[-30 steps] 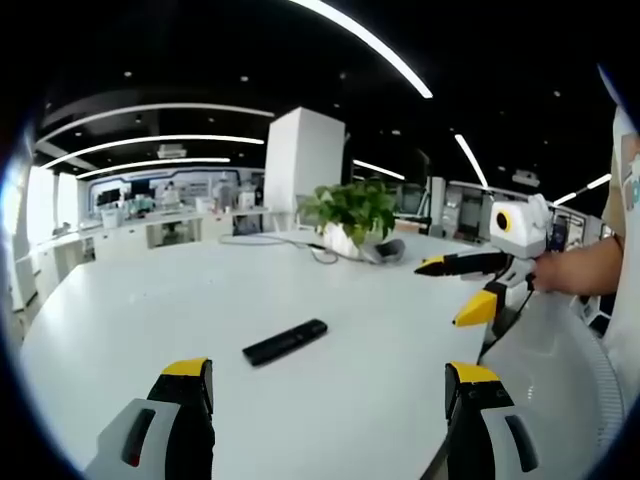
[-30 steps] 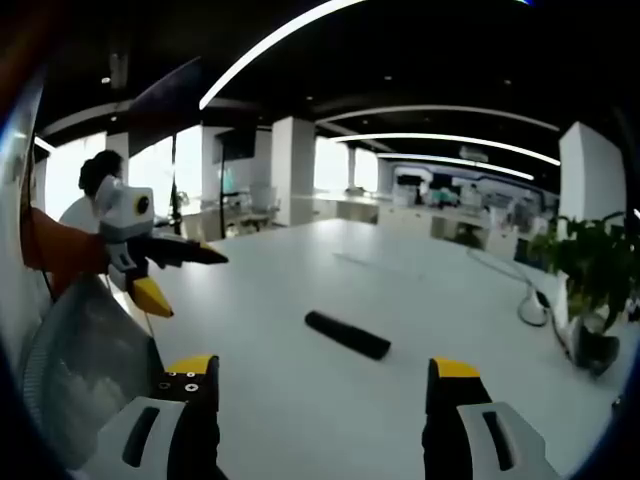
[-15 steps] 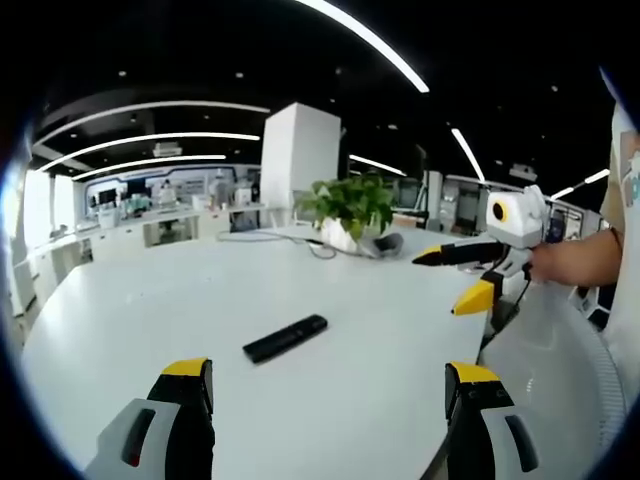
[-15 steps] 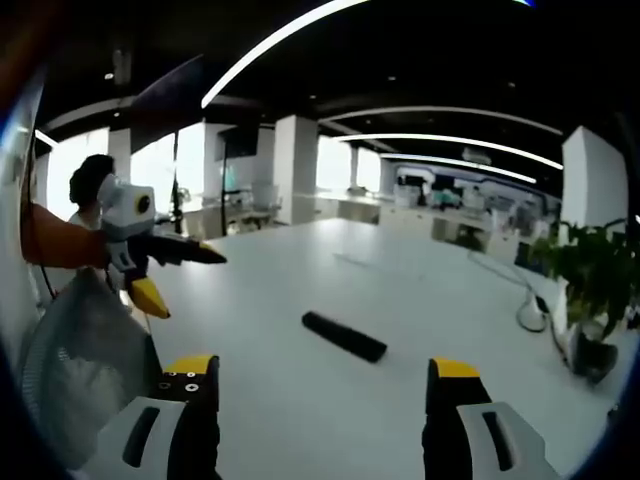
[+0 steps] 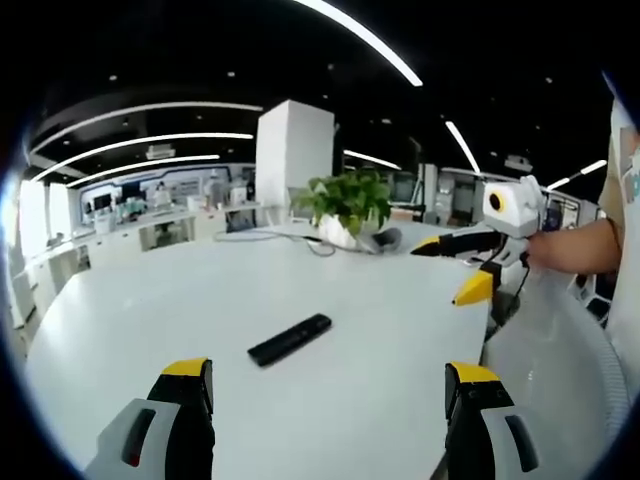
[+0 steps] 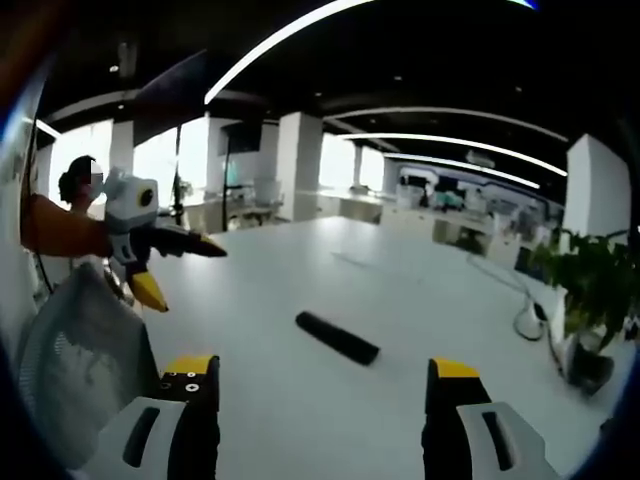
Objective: Press the specified remote control buttons in sequence, fully releasing each button before pressing the next.
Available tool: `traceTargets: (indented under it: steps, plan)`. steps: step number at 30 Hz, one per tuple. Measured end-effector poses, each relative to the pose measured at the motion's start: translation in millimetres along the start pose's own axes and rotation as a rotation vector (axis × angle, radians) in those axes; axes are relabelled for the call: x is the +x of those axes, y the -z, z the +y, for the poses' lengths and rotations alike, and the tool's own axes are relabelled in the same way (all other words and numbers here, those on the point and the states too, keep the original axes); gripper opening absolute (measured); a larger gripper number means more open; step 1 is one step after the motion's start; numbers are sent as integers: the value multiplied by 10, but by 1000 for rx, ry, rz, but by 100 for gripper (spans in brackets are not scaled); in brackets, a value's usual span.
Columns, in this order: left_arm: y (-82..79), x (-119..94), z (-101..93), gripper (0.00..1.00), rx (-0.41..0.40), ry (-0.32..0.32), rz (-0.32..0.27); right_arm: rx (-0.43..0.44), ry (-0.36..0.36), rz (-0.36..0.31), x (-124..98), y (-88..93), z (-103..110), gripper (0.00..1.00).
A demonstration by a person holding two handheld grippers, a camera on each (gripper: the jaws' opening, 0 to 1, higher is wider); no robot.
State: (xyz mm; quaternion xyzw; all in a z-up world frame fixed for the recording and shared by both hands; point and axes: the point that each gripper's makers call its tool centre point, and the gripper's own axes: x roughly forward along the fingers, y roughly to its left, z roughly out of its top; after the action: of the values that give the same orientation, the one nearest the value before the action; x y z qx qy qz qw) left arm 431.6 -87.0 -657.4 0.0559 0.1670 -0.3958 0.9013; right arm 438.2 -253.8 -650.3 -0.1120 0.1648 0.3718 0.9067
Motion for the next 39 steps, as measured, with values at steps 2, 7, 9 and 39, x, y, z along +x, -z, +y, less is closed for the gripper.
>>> traceTargets:
  steps: [2,7,9,39]
  plan:
    - [2,7,18,100,7,2,6,-2,-1,5,10,3,-16,82]
    - [-2,30,66,100,15,4,13,-15,-14,17,39,4,-43,82]
    - [-6,39,77,100,20,5,14,-20,-18,20,51,0,-55,82]
    - [-43,187,285,97,48,21,22,-73,-63,40,211,-73,-193,75]
